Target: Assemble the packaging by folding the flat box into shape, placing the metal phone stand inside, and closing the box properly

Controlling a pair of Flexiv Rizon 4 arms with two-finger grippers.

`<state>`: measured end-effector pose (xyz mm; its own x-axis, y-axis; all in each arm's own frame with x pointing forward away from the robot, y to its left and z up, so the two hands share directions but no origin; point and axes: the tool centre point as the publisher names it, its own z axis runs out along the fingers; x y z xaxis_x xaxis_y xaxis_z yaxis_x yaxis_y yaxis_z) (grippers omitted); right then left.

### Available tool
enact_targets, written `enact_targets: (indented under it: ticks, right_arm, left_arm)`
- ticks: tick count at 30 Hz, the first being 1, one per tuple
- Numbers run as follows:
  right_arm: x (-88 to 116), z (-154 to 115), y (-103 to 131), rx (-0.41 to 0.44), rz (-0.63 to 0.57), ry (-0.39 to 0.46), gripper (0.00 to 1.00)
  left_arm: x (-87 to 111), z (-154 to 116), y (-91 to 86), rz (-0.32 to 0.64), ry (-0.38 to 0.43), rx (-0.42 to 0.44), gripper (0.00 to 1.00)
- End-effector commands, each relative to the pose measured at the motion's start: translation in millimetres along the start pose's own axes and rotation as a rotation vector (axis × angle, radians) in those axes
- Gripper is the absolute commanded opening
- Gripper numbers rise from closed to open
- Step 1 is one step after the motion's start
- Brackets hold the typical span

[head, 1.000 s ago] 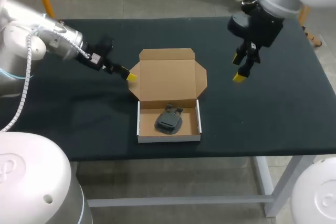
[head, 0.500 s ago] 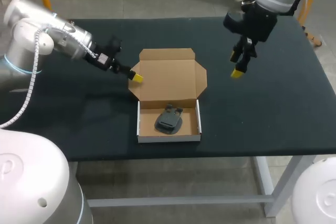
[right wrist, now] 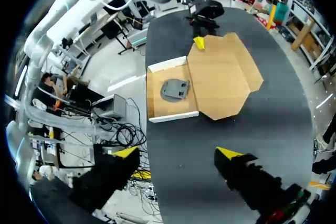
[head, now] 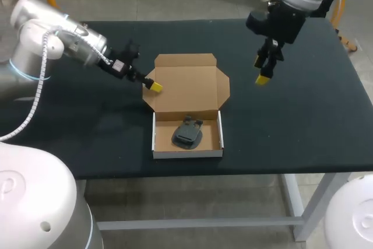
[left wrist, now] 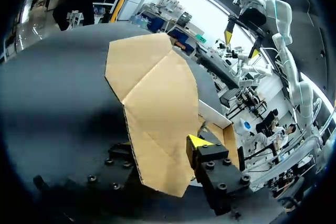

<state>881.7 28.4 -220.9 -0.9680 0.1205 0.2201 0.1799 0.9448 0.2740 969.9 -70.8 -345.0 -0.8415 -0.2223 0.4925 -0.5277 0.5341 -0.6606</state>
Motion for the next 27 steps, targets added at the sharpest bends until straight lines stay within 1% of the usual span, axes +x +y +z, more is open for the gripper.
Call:
enact_targets:
  ticks: [1,4,9,16,18,27]
  right_arm:
    - [0,-1,1,0.004,0.0,0.001,1.0]
    - [1,-2,1,0.005,0.0,-0.001,1.0]
    - [2,-1,1,0.007,0.001,-0.002,1.0]
    - [3,0,3,0.012,0.0,-0.003,1.0]
    - [3,0,4,0.013,0.0,-0.003,1.0]
    - [4,2,5,0.021,0.002,-0.003,1.0]
  left_arm:
    - [-1.2,1,-1.6,0.006,0.011,-0.001,0.44]
    - [0.9,1,-1.7,0.01,0.02,0.005,0.44]
    - [3.4,1,-0.3,0.014,0.034,0.019,0.37]
    - [7.3,-1,-0.1,0.026,0.051,0.062,0.29]
    - [9.5,0,-1.5,0.031,0.042,0.062,0.28]
    - [15.4,1,-5.5,0.053,0.055,0.085,0.27]
